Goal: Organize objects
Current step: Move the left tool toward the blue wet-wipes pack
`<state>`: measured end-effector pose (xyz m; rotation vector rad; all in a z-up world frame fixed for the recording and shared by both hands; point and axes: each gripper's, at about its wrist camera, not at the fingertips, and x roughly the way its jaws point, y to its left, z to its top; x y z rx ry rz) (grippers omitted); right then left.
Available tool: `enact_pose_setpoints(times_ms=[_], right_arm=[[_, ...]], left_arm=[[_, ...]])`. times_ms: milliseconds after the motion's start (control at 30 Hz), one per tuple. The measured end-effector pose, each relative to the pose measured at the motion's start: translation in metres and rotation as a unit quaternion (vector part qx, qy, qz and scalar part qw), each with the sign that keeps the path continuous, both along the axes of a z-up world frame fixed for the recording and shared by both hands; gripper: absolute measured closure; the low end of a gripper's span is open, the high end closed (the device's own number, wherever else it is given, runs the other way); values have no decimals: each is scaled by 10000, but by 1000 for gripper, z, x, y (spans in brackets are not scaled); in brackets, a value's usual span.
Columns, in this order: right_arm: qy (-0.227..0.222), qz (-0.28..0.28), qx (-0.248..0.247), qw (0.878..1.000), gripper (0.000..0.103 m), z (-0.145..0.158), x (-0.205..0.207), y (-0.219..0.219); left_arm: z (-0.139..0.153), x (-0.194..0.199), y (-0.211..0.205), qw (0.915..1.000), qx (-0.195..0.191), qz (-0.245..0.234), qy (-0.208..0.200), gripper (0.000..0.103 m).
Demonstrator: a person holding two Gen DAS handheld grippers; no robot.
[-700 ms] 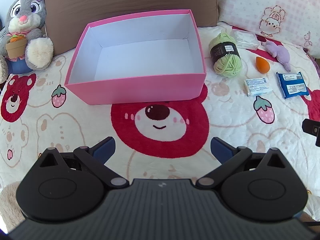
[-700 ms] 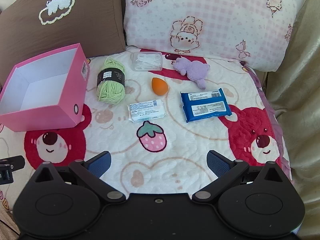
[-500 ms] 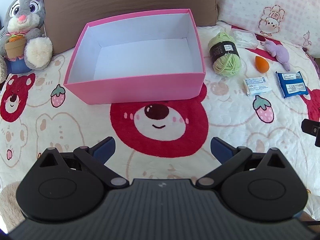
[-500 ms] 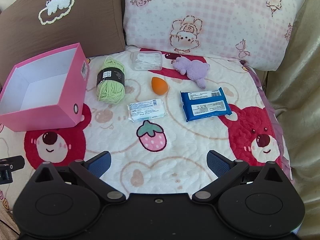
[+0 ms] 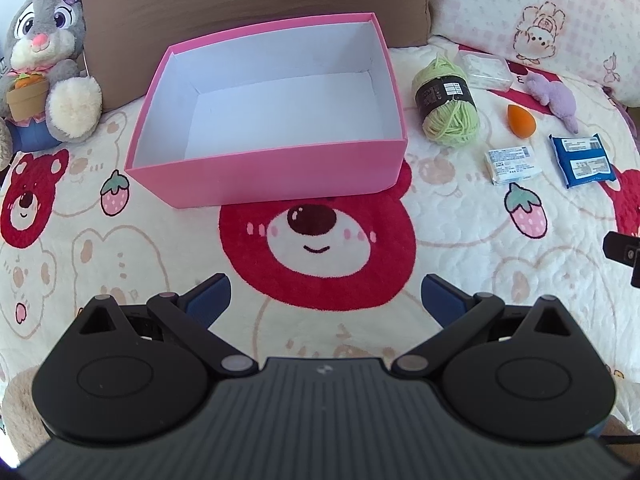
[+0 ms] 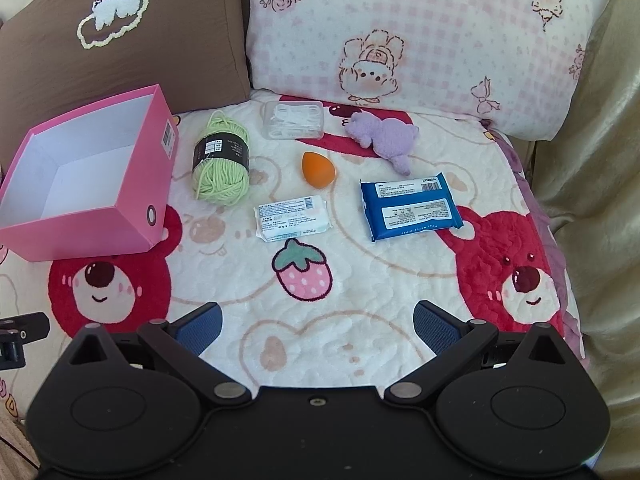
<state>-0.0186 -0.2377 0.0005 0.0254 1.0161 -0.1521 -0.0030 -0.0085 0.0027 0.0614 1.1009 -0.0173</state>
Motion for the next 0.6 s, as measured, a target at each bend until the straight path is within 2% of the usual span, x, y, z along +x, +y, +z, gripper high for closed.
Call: enact_pose_setpoints(times_ms=[600], right_arm=[[57, 13, -1, 10000, 0, -1, 1, 0]], left_arm=[[-4, 2, 0, 9999, -72, 25, 122, 0]])
